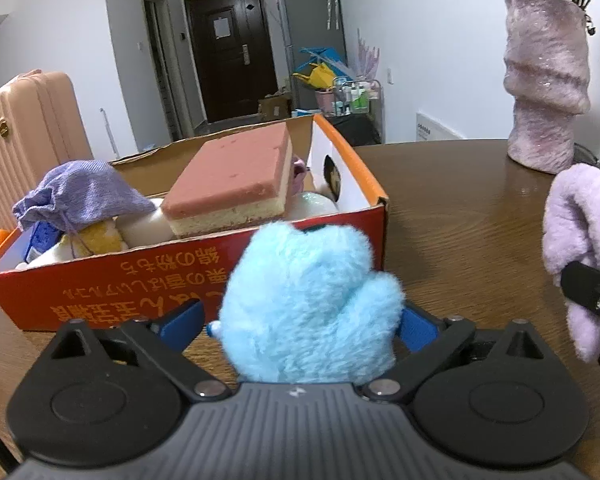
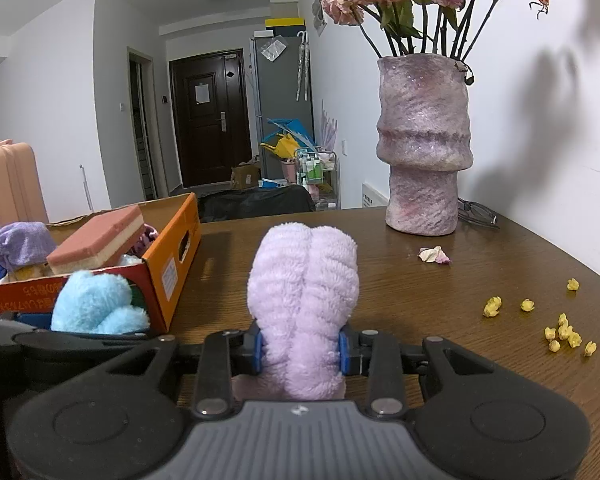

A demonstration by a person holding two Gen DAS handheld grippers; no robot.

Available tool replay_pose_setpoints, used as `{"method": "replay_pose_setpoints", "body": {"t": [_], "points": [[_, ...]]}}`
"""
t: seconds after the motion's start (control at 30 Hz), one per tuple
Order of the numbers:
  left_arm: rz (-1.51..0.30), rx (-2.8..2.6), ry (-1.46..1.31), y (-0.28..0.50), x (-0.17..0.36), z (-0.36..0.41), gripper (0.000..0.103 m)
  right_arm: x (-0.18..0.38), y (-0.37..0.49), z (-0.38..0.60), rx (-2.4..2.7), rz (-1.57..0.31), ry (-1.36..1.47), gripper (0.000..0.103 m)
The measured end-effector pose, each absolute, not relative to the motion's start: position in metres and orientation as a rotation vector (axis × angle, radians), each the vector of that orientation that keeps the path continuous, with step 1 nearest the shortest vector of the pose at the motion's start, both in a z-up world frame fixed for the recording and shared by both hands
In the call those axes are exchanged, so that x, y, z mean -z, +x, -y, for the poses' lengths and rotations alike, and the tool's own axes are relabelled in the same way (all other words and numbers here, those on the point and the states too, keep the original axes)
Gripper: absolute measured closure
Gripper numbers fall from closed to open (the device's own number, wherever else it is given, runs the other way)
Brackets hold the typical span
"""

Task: Organize soft objects
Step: 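Close the left tool on the light-blue plush while the right tool holds the pink towel, then carry the blue plush and pink towel over the cardboard box with both tools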

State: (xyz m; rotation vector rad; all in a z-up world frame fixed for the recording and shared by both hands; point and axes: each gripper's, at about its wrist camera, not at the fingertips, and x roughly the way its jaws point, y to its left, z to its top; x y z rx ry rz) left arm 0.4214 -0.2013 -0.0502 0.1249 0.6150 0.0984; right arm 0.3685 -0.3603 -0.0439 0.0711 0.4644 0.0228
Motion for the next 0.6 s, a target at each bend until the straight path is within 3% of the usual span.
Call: {"method": "replay_pose_setpoints", "body": {"t": [0.2, 0.6], "points": [[-0.596, -0.070, 0.133, 0.414, 0.048, 0.200, 0.026, 0.044, 0.369, 0.360, -0.034, -0.464, 0.070, 0.071], [-0.471, -0.051, 0.094, 0.365, 0.024, 0.174, 0.028, 0.043, 0.365, 0.360, -0.052, -0.443, 0.076, 0.071]]}}
